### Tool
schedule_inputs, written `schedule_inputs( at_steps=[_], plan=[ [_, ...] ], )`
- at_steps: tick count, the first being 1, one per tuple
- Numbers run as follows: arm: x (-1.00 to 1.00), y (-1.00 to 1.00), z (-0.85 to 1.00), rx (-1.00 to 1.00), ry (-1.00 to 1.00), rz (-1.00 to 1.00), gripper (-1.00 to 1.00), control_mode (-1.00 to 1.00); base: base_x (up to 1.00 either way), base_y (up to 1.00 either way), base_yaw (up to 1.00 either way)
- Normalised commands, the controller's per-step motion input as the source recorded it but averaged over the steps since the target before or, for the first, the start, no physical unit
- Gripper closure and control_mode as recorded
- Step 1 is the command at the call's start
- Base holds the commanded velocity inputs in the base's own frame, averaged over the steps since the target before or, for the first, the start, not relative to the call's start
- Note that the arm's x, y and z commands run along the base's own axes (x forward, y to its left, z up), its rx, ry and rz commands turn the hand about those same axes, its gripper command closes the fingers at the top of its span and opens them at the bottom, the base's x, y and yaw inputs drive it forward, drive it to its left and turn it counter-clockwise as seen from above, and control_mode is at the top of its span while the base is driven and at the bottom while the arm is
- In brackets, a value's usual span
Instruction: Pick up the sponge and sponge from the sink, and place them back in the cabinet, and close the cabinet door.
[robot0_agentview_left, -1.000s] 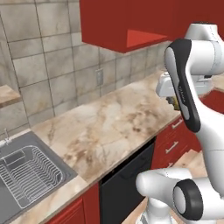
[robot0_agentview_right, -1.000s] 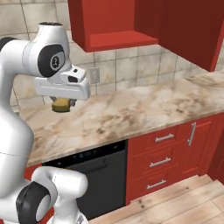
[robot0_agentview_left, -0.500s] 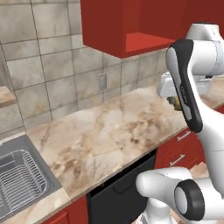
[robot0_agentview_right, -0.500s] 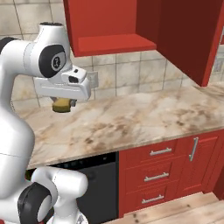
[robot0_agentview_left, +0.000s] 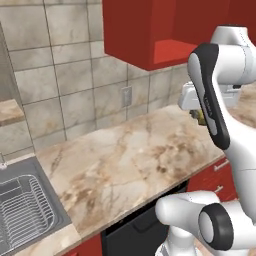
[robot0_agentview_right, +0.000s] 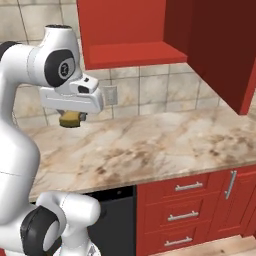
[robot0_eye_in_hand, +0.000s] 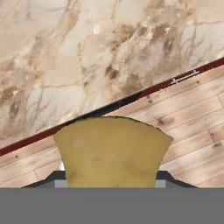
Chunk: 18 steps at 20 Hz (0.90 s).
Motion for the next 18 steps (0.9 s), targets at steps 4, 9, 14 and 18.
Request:
schedule_inputs(
  at_steps=[4, 9, 14, 18],
  plan=[
    [0.00, 0.00, 0.00, 0.00, 0.00, 0.00, 1.00, 1.00, 0.31, -0.35, 0.27],
    [0.00, 0.00, 0.00, 0.00, 0.00, 0.00, 1.00, 1.00, 0.01, -0.46, 0.34],
    [0.00, 0.00, 0.00, 0.00, 0.00, 0.00, 1.00, 1.00, 0.00, -0.40, 0.30],
    [0.00, 0.00, 0.00, 0.00, 0.00, 0.00, 1.00, 1.00, 0.00, -0.31, 0.17]
  ],
)
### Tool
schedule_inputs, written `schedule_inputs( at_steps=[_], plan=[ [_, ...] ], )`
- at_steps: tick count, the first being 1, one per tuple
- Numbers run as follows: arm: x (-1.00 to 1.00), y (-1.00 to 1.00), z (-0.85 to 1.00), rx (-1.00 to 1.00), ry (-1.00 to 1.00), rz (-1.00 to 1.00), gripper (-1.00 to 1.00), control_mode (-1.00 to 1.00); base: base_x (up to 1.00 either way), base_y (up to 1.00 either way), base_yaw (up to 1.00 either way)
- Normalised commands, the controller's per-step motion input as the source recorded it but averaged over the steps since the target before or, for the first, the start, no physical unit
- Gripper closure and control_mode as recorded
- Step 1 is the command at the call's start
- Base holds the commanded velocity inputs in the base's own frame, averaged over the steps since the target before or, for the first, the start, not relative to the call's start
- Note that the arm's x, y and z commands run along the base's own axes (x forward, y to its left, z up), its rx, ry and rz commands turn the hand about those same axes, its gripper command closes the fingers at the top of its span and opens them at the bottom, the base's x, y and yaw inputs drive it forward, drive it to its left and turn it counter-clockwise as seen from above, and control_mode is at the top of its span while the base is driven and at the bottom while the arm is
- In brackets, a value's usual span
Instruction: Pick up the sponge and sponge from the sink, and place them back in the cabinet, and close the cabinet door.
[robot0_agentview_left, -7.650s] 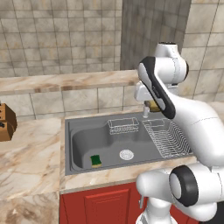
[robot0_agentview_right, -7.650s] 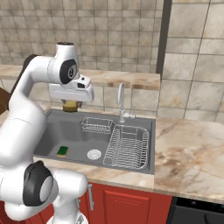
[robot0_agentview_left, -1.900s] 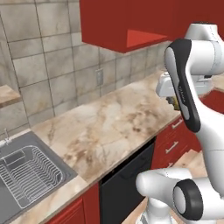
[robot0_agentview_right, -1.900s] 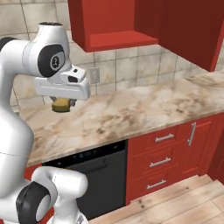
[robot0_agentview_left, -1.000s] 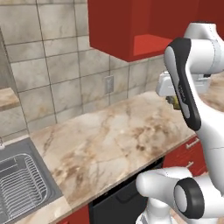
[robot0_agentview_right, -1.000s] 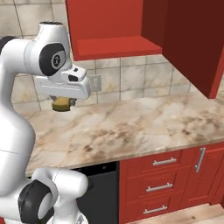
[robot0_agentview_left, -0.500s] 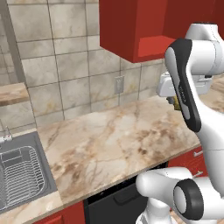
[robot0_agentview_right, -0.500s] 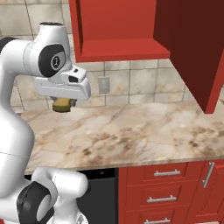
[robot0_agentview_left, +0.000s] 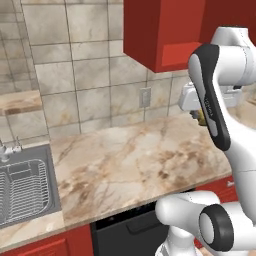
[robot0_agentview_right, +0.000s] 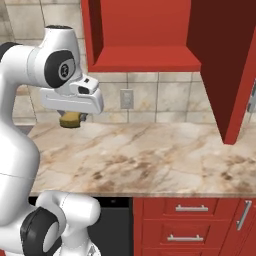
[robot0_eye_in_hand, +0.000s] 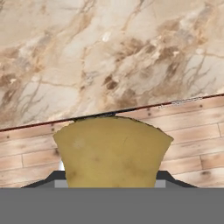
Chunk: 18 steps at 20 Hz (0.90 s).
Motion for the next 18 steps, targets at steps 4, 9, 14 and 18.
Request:
schedule_inputs(
  at_steps=[4, 9, 14, 18],
  plan=[
    [0.00, 0.00, 0.00, 0.00, 0.00, 0.00, 1.00, 1.00, 0.00, -0.41, 0.07],
    [0.00, 0.00, 0.00, 0.00, 0.00, 0.00, 1.00, 1.00, 0.00, -0.63, 0.14],
    [0.00, 0.00, 0.00, 0.00, 0.00, 0.00, 1.00, 1.00, 0.01, -0.24, 0.11],
    [0.00, 0.00, 0.00, 0.00, 0.00, 0.00, 1.00, 1.00, 0.00, -0.15, 0.26]
  ],
)
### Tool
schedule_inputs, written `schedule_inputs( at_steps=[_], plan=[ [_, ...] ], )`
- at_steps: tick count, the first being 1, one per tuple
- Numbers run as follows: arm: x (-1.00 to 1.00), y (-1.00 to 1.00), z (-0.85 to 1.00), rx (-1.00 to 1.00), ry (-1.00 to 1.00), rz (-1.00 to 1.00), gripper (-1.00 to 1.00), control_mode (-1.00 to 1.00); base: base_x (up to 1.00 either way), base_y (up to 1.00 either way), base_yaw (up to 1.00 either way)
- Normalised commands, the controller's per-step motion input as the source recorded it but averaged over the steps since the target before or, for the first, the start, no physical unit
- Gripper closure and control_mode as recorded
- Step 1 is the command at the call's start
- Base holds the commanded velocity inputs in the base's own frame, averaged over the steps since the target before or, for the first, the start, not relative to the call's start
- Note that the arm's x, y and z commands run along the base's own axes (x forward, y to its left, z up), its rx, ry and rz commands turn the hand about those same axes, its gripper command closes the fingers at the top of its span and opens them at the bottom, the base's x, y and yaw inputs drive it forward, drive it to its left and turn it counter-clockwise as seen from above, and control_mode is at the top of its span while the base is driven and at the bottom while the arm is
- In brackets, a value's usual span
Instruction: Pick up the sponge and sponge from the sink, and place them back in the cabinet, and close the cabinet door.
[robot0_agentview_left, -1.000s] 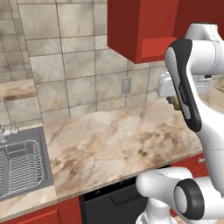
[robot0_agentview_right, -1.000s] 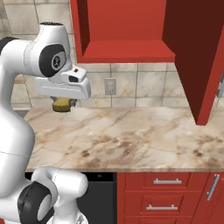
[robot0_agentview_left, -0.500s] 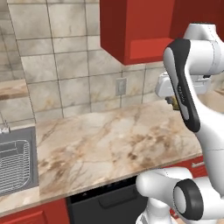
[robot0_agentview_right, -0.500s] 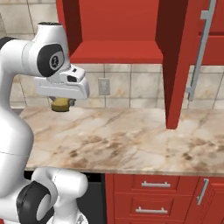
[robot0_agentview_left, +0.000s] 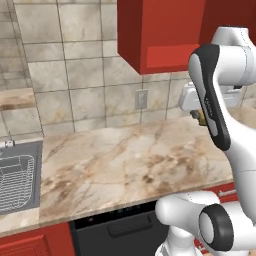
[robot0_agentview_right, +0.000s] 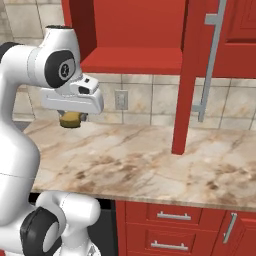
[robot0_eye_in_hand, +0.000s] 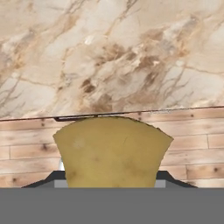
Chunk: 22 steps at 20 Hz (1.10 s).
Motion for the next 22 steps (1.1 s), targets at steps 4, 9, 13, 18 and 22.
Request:
schedule_inputs(
  at_steps=[4, 9, 13, 18, 22],
  plan=[
    [0.00, 0.00, 0.00, 0.00, 0.00, 0.00, 1.00, 1.00, 0.00, -0.29, 0.29],
    [0.00, 0.00, 0.00, 0.00, 0.00, 0.00, 1.00, 1.00, 0.00, -0.34, 0.22],
    [0.00, 0.00, 0.00, 0.00, 0.00, 0.00, 1.00, 1.00, 0.00, -0.21, 0.13],
    [0.00, 0.00, 0.00, 0.00, 0.00, 0.00, 1.00, 1.00, 0.00, -0.29, 0.01],
    [0.00, 0.00, 0.00, 0.00, 0.00, 0.00, 1.00, 1.00, 0.00, -0.29, 0.00]
  ],
)
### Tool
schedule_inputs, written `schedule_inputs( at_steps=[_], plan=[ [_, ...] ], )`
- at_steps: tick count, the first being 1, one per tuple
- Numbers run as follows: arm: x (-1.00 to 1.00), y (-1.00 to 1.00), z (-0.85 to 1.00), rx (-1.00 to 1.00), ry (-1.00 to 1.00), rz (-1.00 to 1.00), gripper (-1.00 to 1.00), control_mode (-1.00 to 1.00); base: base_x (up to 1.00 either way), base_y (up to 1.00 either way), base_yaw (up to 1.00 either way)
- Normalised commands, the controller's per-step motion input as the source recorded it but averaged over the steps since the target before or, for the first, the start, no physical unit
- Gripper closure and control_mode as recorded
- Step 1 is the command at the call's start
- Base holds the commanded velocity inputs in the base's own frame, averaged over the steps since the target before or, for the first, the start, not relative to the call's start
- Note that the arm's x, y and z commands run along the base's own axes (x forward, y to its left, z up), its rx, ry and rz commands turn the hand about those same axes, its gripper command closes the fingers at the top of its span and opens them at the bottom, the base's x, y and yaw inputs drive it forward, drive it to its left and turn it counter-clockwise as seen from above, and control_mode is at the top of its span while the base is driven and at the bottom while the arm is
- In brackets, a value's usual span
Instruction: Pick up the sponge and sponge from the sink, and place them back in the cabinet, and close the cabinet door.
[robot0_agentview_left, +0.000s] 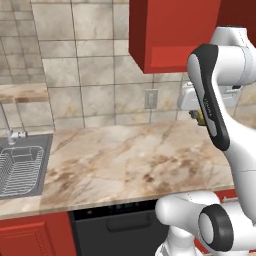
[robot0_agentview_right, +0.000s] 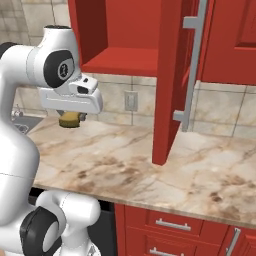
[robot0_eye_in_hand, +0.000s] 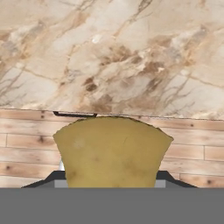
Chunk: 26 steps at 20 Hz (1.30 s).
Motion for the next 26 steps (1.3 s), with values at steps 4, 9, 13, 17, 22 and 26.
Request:
schedule_inputs(
  at_steps=[4, 9, 13, 17, 22, 26],
  plan=[
    [0.00, 0.00, 0.00, 0.00, 0.00, 0.00, 1.00, 1.00, 0.00, -0.31, 0.00],
    [0.00, 0.00, 0.00, 0.00, 0.00, 0.00, 1.00, 1.00, 0.00, -0.30, 0.00],
    [0.00, 0.00, 0.00, 0.00, 0.00, 0.00, 1.00, 1.00, 0.00, -0.30, 0.00],
    [0.00, 0.00, 0.00, 0.00, 0.00, 0.00, 1.00, 1.00, 0.00, -0.19, 0.00],
    [0.00, 0.00, 0.00, 0.00, 0.00, 0.00, 1.00, 1.00, 0.00, -0.13, 0.00],
    [0.00, 0.00, 0.00, 0.00, 0.00, 0.00, 1.00, 1.00, 0.00, -0.01, 0.00]
  ],
)
